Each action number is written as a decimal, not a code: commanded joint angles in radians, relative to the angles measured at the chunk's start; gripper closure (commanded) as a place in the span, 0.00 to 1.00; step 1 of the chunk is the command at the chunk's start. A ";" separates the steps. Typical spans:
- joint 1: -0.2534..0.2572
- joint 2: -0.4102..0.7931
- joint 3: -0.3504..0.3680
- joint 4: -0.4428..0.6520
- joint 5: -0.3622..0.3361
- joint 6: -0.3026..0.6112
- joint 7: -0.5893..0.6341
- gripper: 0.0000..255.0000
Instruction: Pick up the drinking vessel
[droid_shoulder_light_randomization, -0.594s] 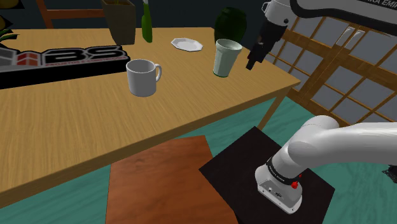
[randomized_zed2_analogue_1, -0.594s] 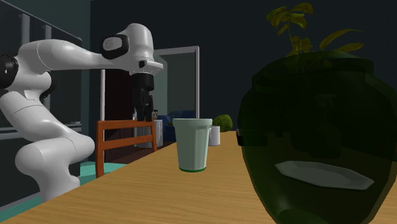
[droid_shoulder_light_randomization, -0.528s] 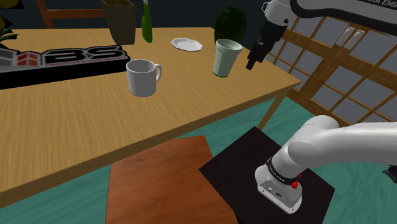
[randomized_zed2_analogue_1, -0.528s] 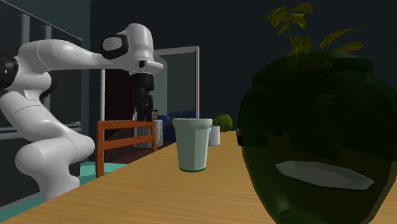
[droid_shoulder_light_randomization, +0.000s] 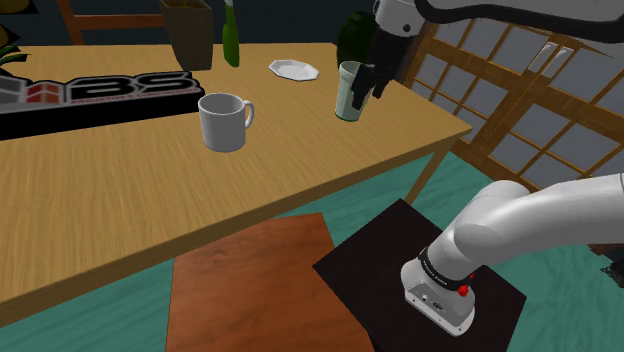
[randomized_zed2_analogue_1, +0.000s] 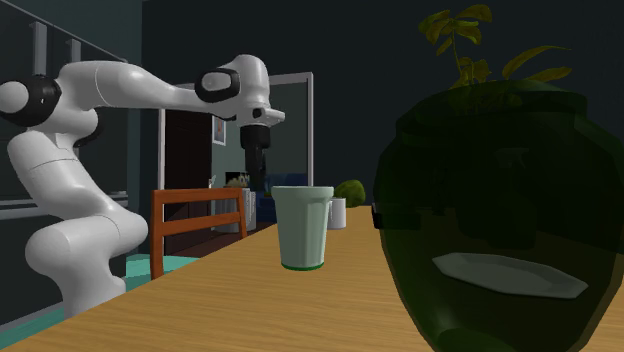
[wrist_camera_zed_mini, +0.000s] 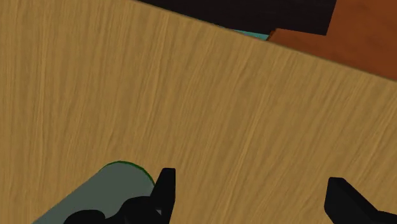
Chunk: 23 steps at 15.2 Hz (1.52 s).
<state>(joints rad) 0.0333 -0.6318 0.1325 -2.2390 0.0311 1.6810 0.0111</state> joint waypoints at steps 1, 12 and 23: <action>0.009 0.054 0.035 0.038 0.015 0.013 0.040 0.00; 0.045 0.398 0.216 0.336 0.012 0.041 0.265 0.00; 0.158 0.850 0.344 0.822 -0.151 -0.048 0.508 0.00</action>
<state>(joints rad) 0.1746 0.1700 0.4692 -1.4739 -0.0997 1.6487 0.4977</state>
